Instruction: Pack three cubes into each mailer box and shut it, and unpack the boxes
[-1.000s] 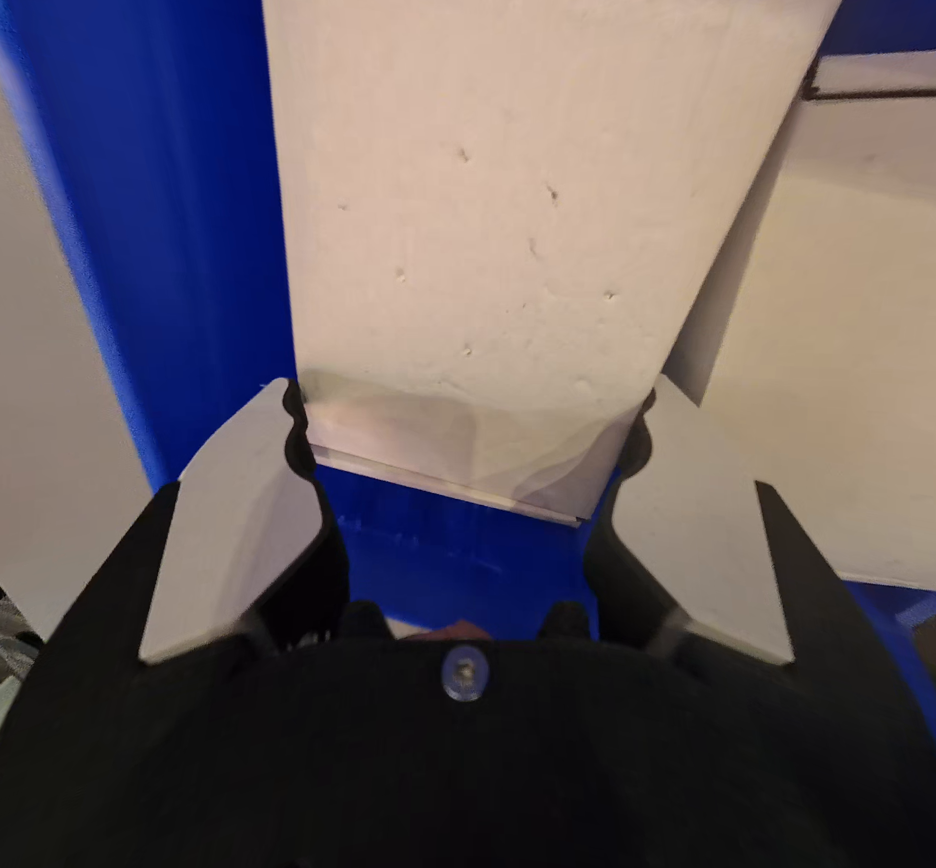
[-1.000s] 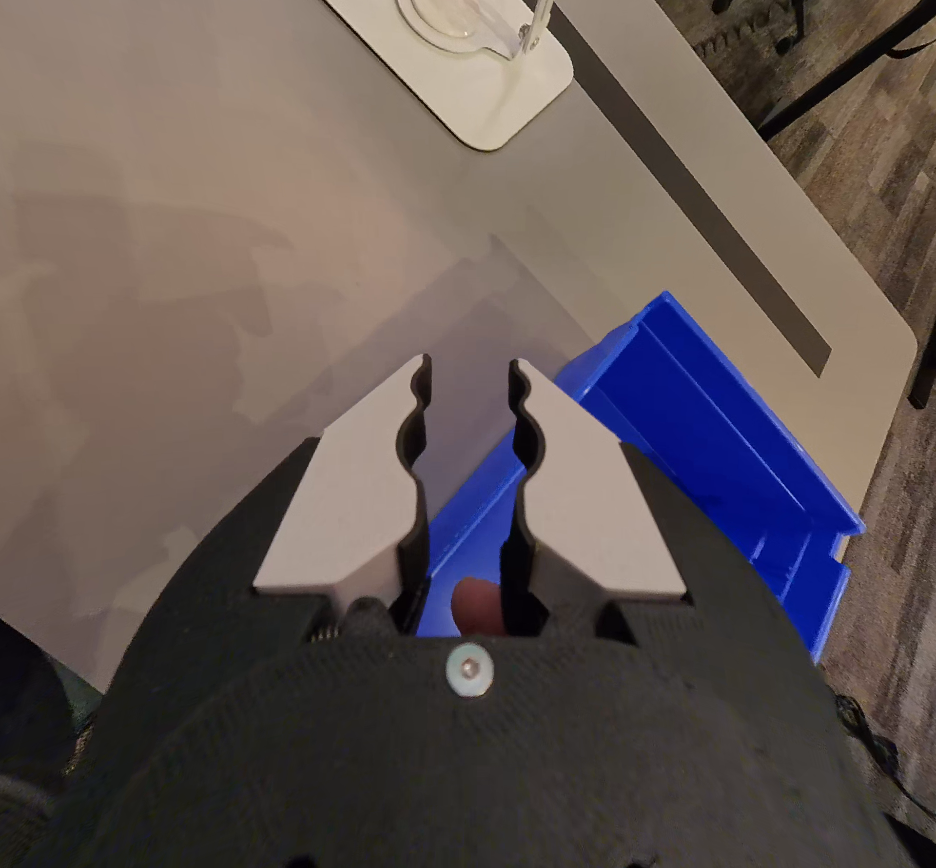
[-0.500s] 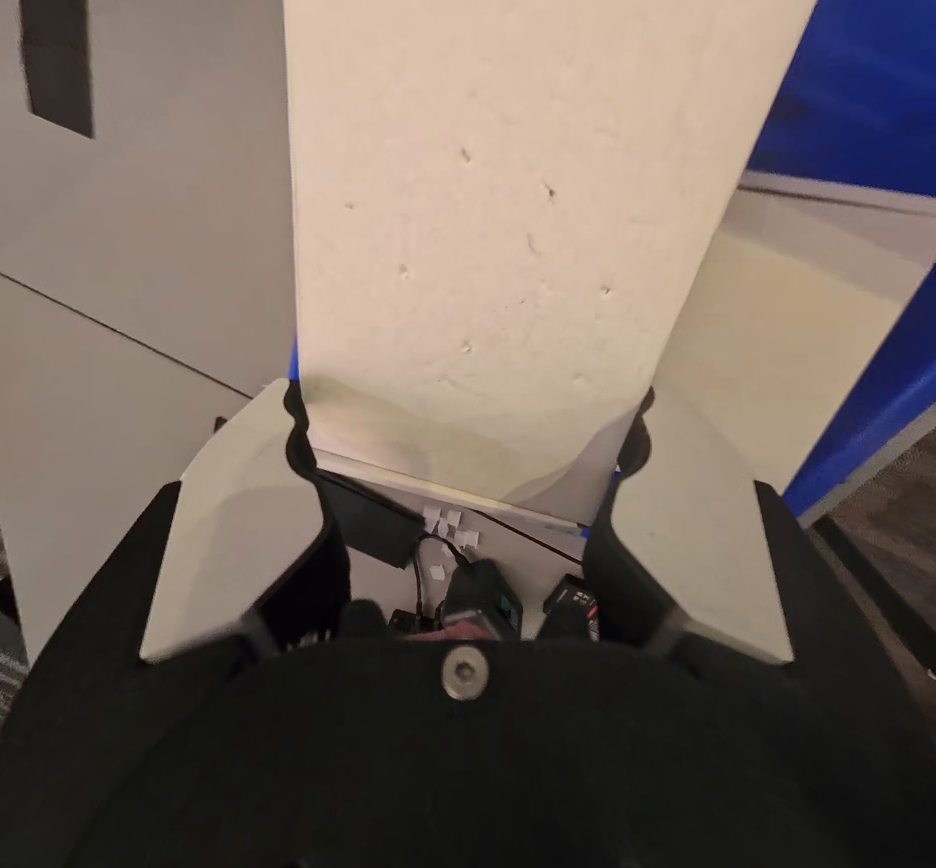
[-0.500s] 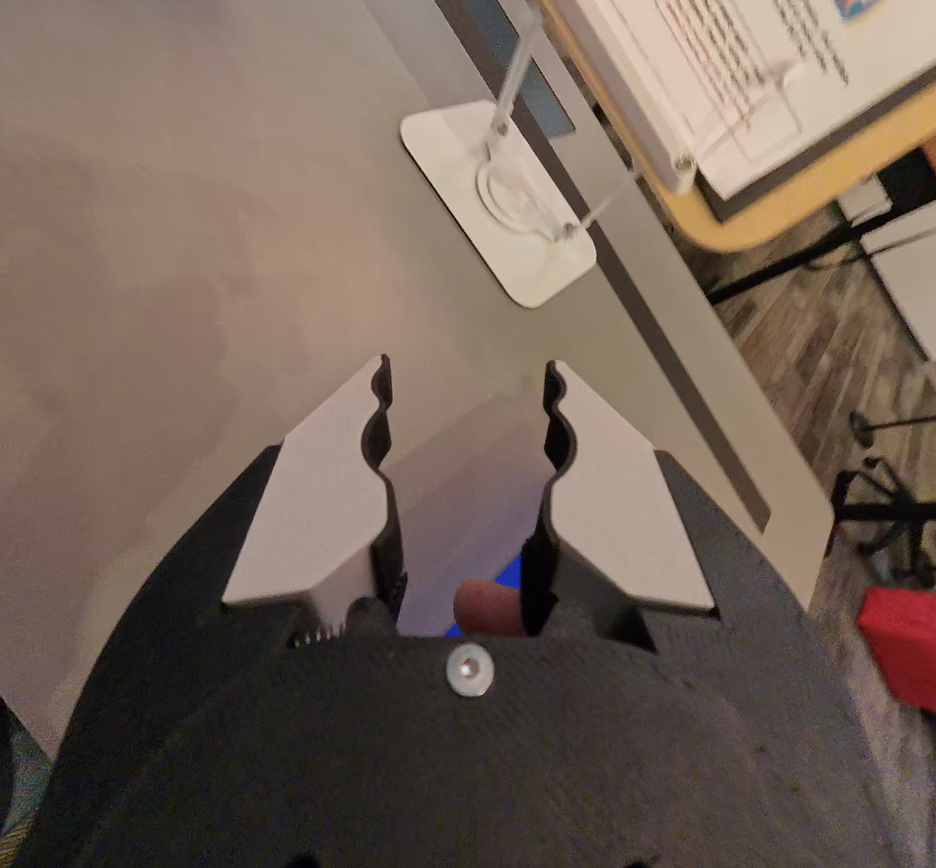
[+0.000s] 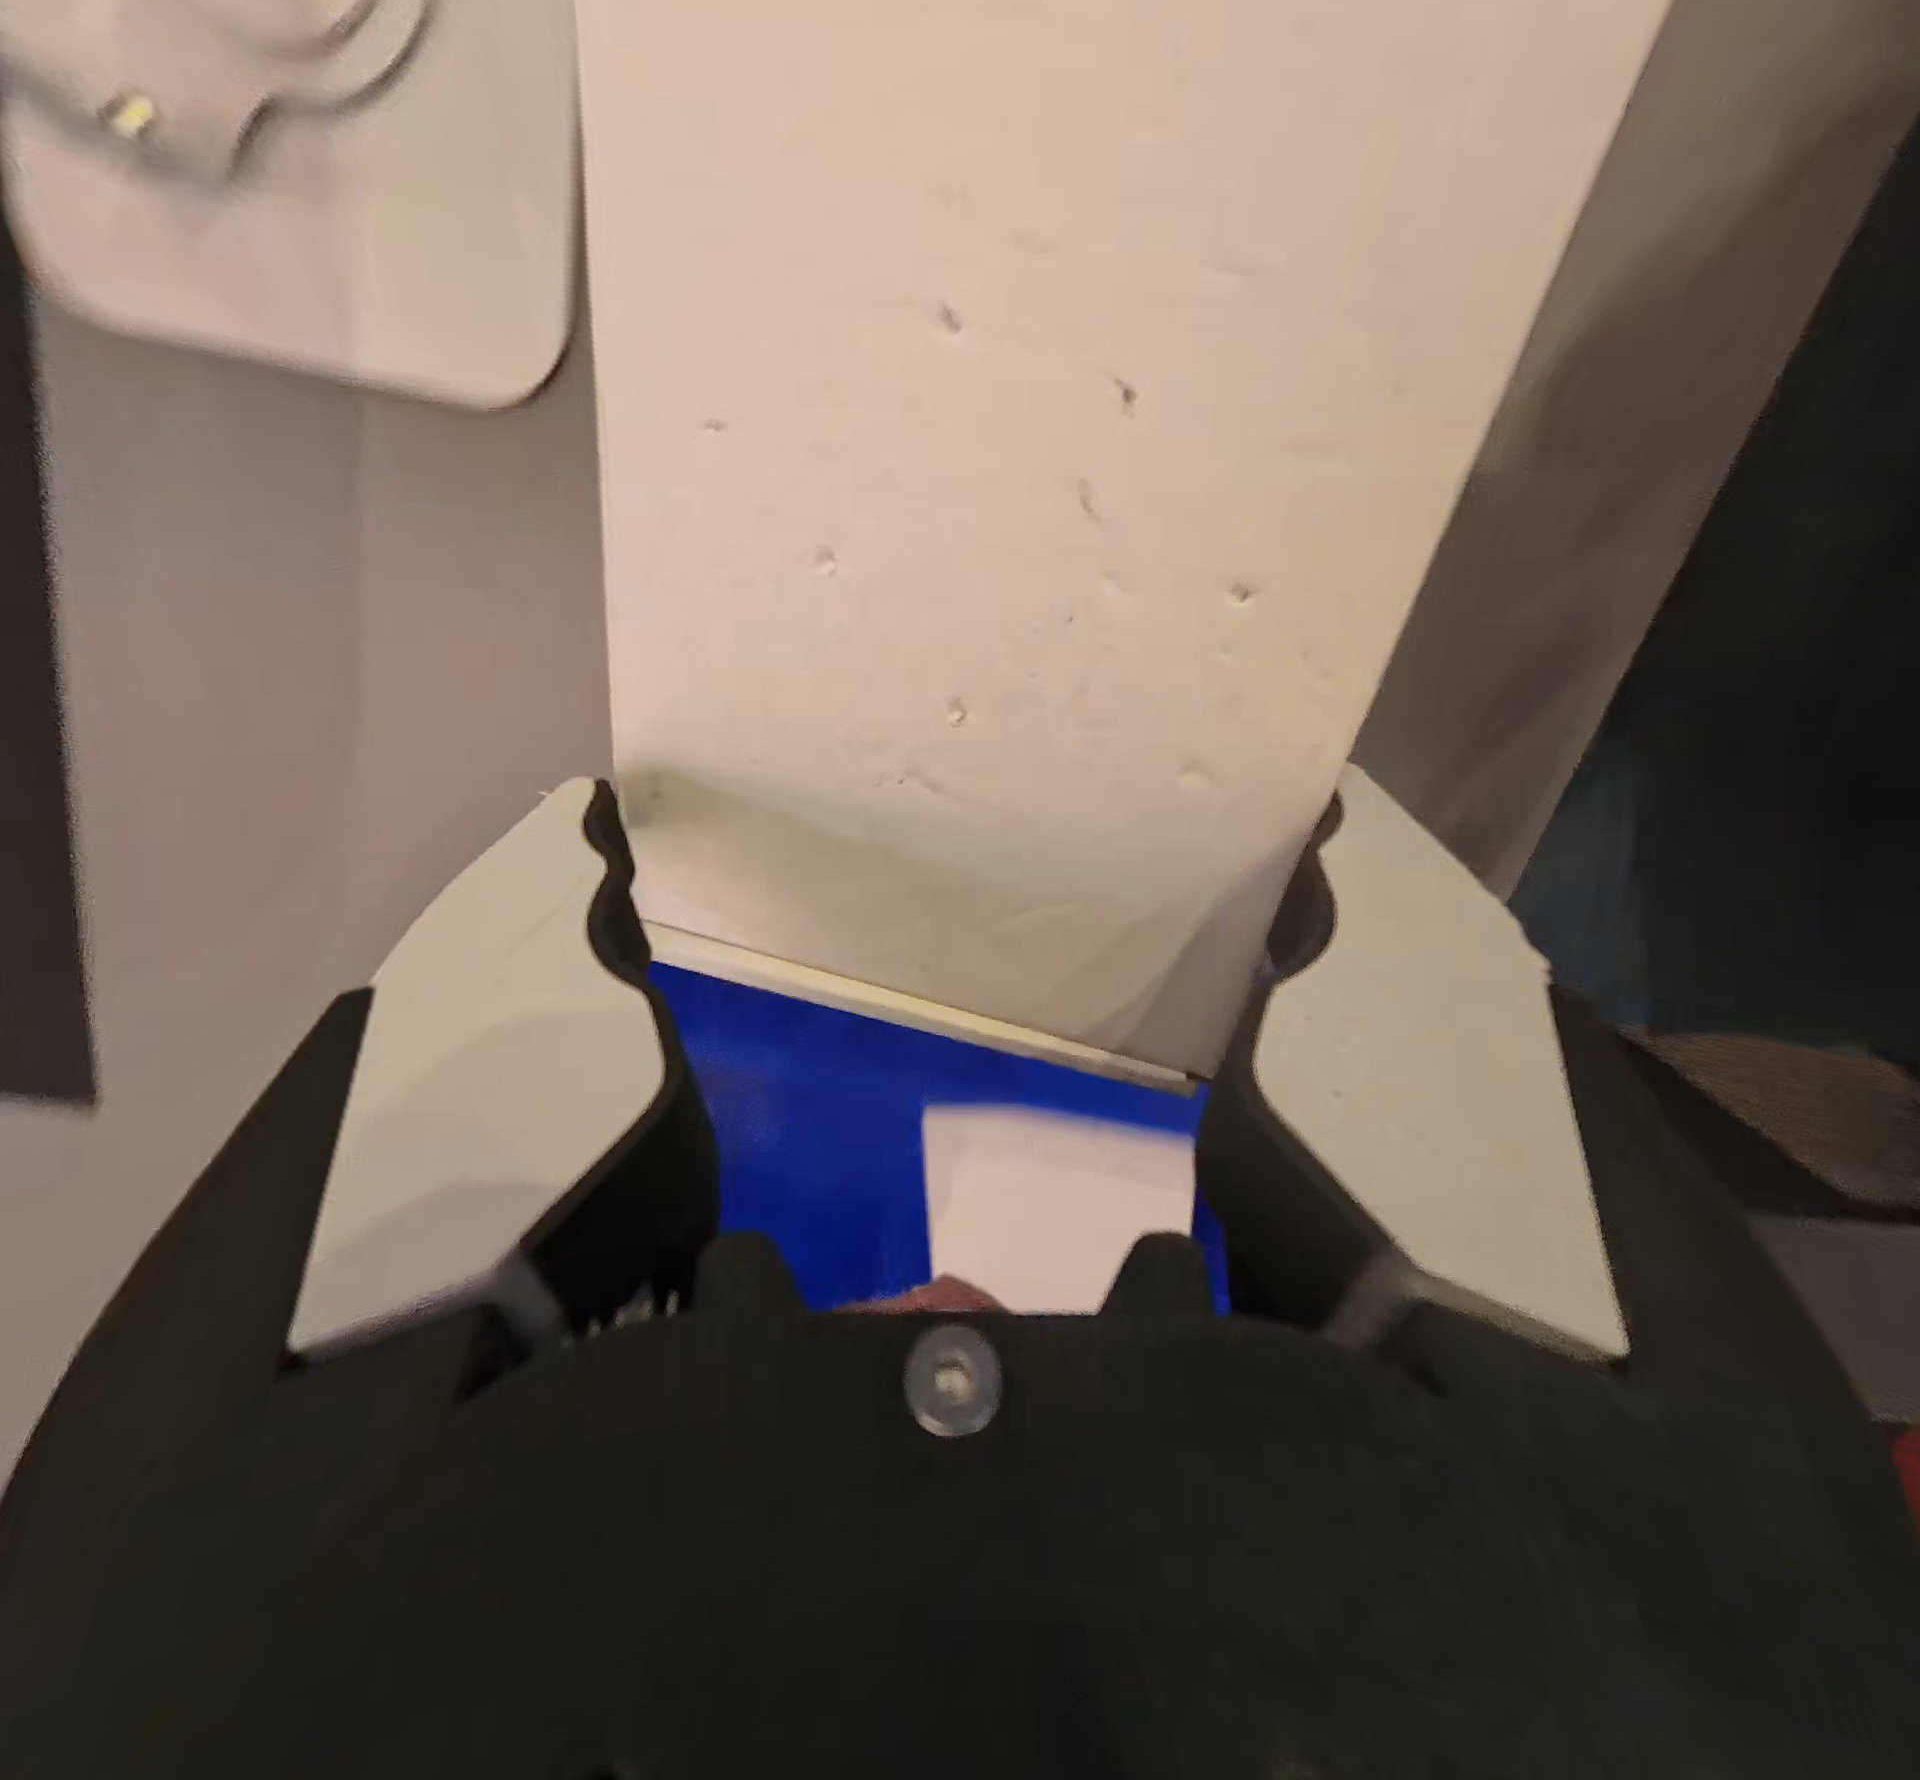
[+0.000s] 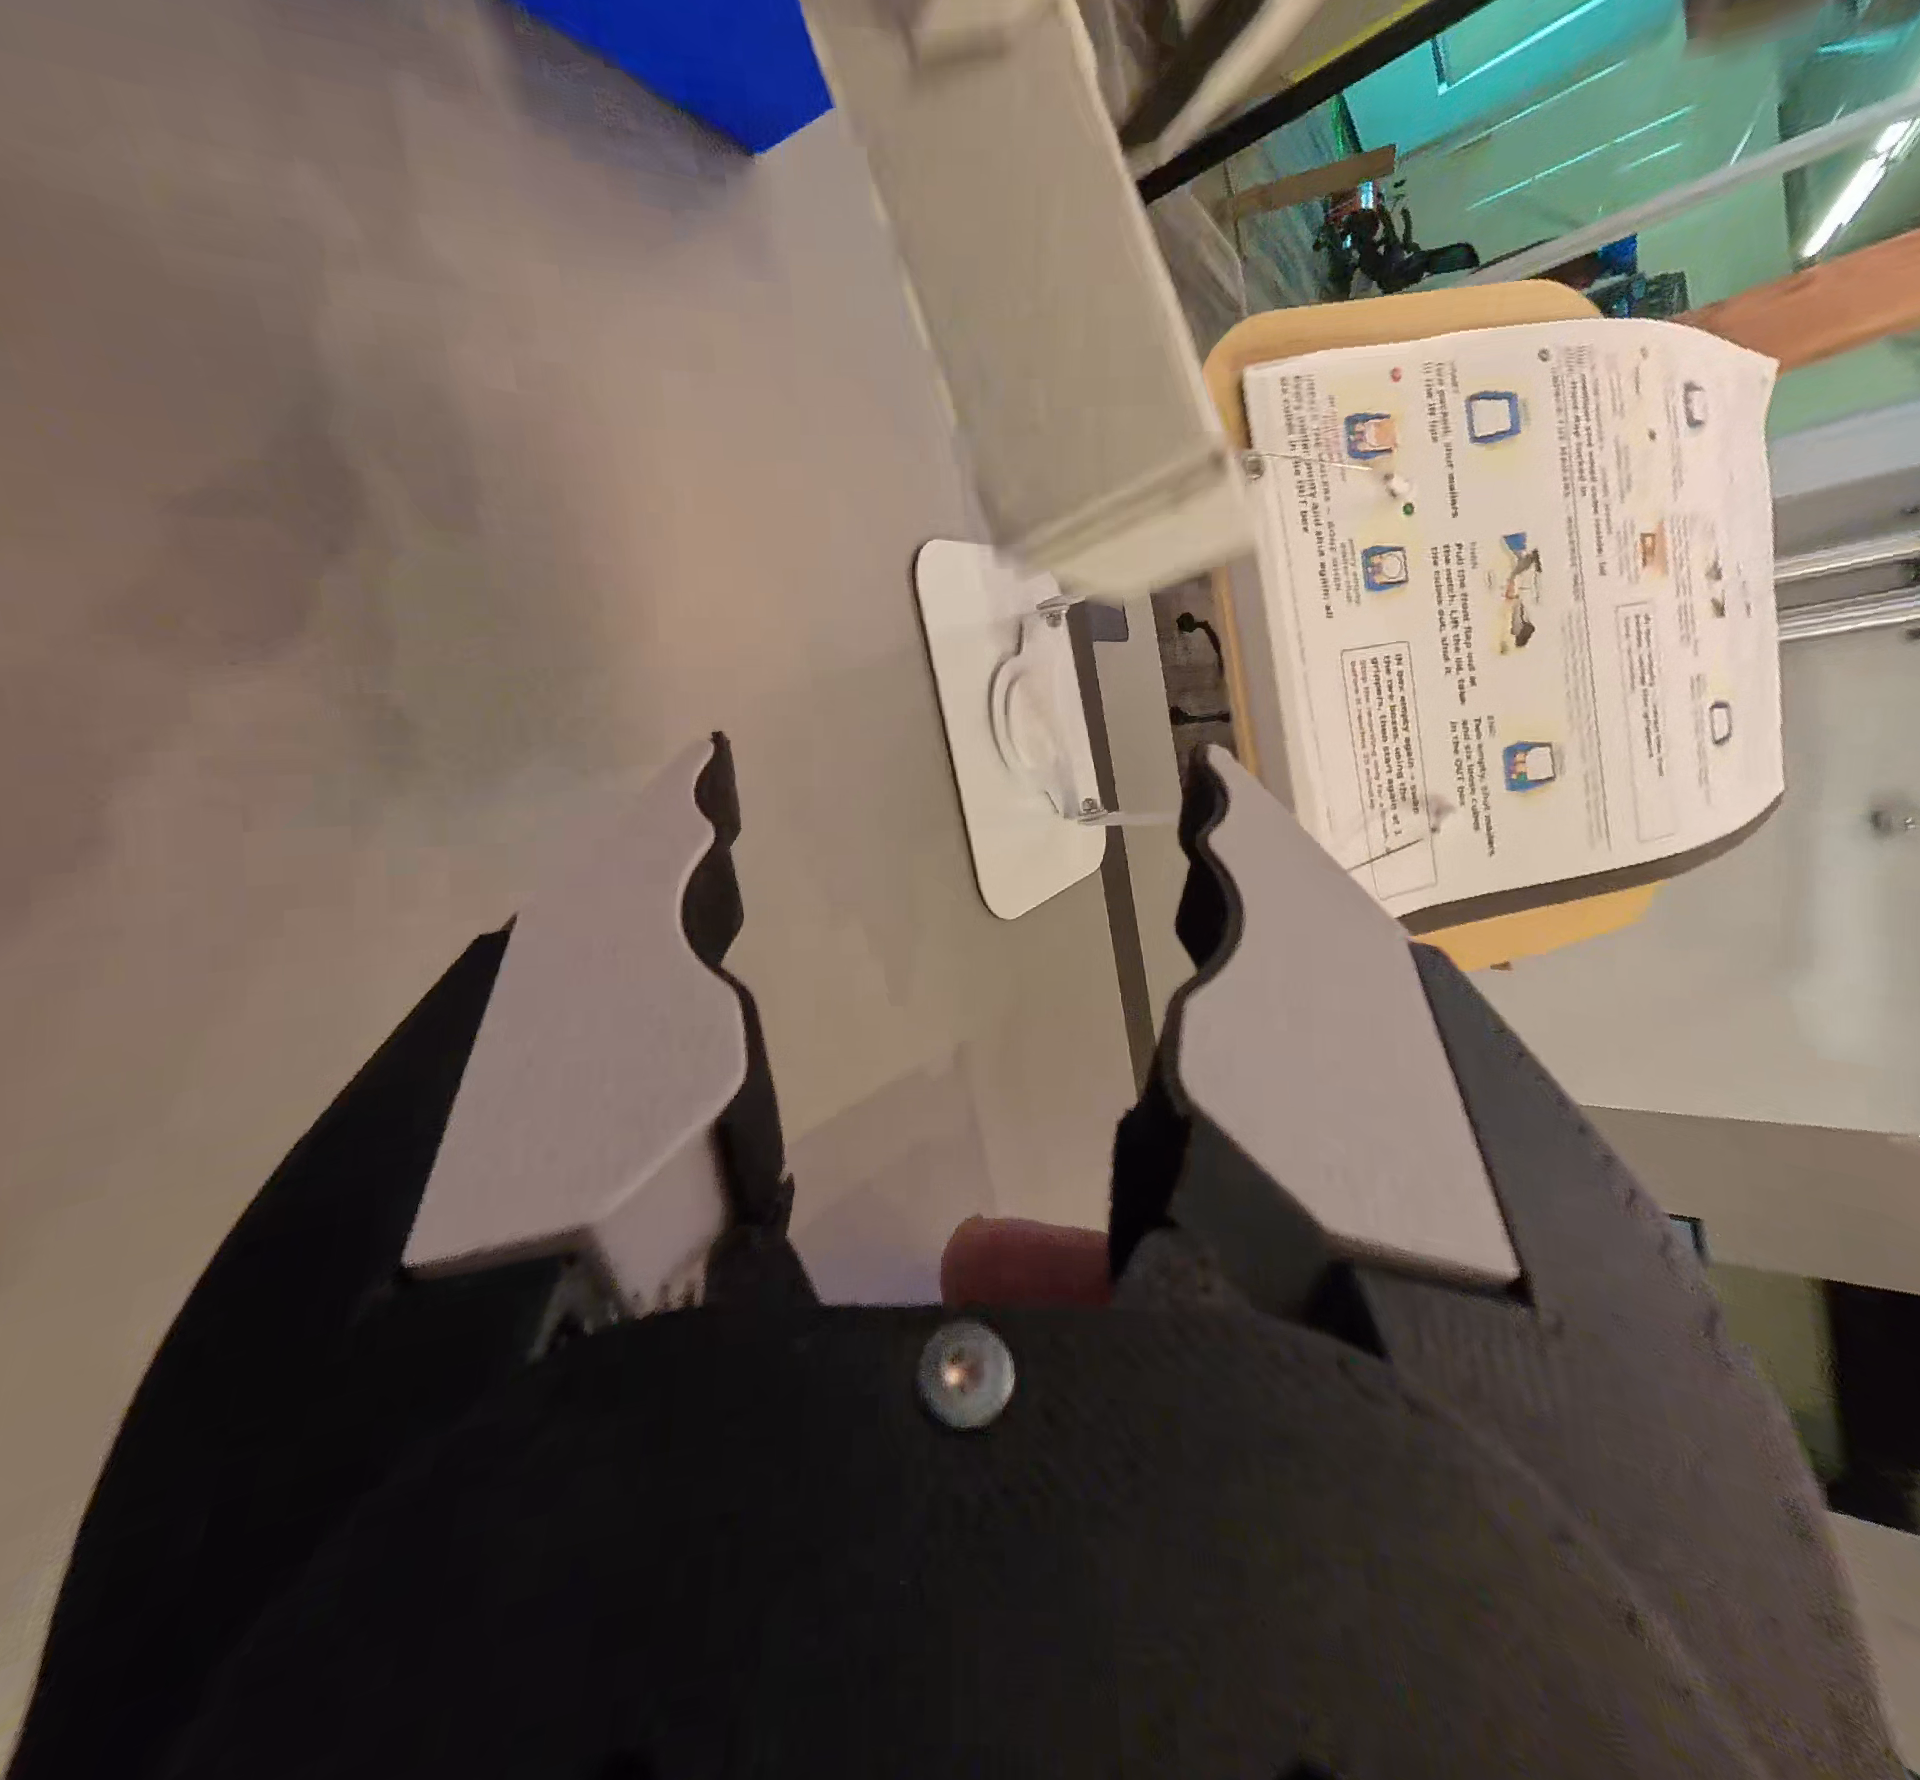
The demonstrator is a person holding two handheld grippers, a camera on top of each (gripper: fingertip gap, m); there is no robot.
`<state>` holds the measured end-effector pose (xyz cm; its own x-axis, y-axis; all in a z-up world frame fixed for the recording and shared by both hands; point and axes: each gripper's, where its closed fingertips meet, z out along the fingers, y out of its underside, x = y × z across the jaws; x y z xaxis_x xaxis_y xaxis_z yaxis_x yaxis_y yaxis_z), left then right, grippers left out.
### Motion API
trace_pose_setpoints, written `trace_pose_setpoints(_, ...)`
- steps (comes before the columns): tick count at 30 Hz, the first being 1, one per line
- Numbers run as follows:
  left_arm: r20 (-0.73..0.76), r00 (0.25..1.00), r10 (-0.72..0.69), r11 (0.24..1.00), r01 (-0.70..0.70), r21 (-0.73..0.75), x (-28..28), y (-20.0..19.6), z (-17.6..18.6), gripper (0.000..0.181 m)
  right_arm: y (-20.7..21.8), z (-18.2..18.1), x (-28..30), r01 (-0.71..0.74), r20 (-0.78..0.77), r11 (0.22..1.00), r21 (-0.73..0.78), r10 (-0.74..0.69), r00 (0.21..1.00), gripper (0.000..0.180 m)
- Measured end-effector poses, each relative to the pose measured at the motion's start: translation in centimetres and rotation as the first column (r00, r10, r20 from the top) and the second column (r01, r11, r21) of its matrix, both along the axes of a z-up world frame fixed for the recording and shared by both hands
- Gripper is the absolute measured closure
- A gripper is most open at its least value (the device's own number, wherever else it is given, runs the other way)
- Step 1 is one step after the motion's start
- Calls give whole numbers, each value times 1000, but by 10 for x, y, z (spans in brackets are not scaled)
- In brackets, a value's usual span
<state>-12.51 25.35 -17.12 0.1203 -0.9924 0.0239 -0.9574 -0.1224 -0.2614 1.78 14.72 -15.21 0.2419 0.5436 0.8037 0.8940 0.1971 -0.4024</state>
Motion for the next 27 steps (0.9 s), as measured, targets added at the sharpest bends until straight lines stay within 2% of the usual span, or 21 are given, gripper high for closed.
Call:
trace_pose_setpoints(1,-2,1000,-17,1000,17,-17,23,-5,-10,62,1,-6,1,10,24,1000,6,-10,1000,94)
trace_pose_setpoints(4,-61,991,-122,991,119,-54,77,-22,-50,62,5,-35,14,58,69,998,-13,-57,996,92)
trace_pose_setpoints(6,-49,989,-138,985,132,-112,109,-34,-74,62,10,-65,32,132,152,990,-56,-122,981,85)
trace_pose_setpoints(9,-18,989,-147,966,139,-219,143,-51,-100,62,13,-98,45,152,222,984,-98,-127,967,84)
trace_pose_setpoints(14,13,993,-115,933,113,-342,166,-62,-115,62,29,-122,72,222,310,969,-104,-181,933,102)
trace_pose_setpoints(15,18,994,-104,929,103,-355,168,-61,-115,62,32,-126,75,220,324,970,-104,-176,930,115)
trace_pose_setpoints(20,55,996,-71,928,86,-362,169,-57,-115,62,34,-130,76,182,300,975,-127,-137,944,118)
trace_pose_setpoints(22,121,993,-6,917,54,-395,167,-59,-106,62,33,-131,78,167,312,979,-118,-123,942,118)
trace_pose_setpoints(23,159,986,53,909,18,-416,165,-58,-99,67,32,-132,77,165,306,978,-124,-121,944,118)
trace_pose_setpoints(24,202,973,116,883,-8,-470,163,-61,-90,81,30,-132,76,155,300,980,-125,-112,947,118)
trace_pose_setpoints(26,280,913,297,819,-93,-566,159,-57,-76,101,30,-133,77,149,307,982,-119,-106,946,117)
trace_pose_setpoints(27,308,887,345,805,-111,-583,154,-57,-75,101,29,-133,77,148,308,982,-121,-105,946,117)
